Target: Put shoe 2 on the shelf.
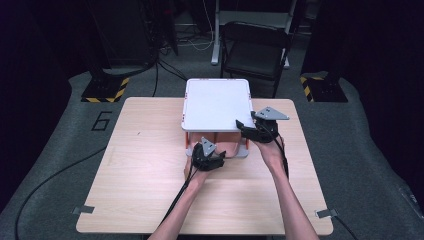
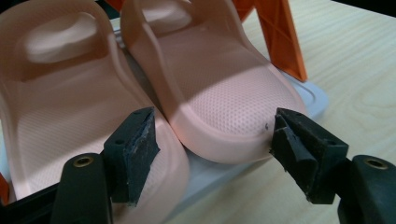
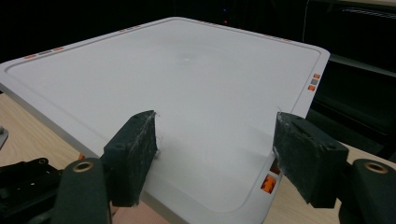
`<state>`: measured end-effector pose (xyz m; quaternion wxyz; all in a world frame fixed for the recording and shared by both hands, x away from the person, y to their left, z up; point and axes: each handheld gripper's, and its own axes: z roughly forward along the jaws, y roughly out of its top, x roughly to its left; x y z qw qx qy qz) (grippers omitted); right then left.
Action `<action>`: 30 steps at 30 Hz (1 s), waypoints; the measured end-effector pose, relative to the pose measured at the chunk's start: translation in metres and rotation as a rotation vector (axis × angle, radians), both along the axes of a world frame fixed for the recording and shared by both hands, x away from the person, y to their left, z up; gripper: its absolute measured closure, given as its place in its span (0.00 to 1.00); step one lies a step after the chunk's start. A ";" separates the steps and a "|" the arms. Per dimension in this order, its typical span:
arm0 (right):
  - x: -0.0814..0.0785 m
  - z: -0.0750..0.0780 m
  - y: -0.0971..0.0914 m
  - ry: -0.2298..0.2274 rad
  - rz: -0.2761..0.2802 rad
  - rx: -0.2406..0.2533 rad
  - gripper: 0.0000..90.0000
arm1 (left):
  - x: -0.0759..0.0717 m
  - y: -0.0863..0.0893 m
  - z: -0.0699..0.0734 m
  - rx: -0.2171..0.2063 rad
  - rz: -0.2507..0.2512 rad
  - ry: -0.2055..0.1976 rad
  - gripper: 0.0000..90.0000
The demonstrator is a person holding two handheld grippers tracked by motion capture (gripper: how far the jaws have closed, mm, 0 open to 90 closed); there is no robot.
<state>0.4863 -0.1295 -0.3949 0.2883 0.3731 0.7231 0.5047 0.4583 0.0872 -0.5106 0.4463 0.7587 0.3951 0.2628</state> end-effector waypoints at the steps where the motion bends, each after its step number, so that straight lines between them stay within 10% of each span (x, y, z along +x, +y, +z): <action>1: 0.000 0.000 0.000 -0.002 0.000 0.001 0.33 | 0.001 -0.001 0.000 0.001 0.006 -0.001 0.34; 12: 0.000 -0.001 0.001 -0.005 -0.005 0.009 0.33 | 0.003 0.000 0.000 -0.018 0.014 0.000 0.33; 16: -0.001 0.000 0.000 -0.014 -0.005 -0.005 0.33 | -0.005 0.008 0.004 -0.112 0.005 0.027 0.29; 30: -0.046 -0.013 -0.014 -0.049 -0.007 0.050 0.18 | -0.055 0.098 0.035 -0.187 -0.107 -0.020 0.15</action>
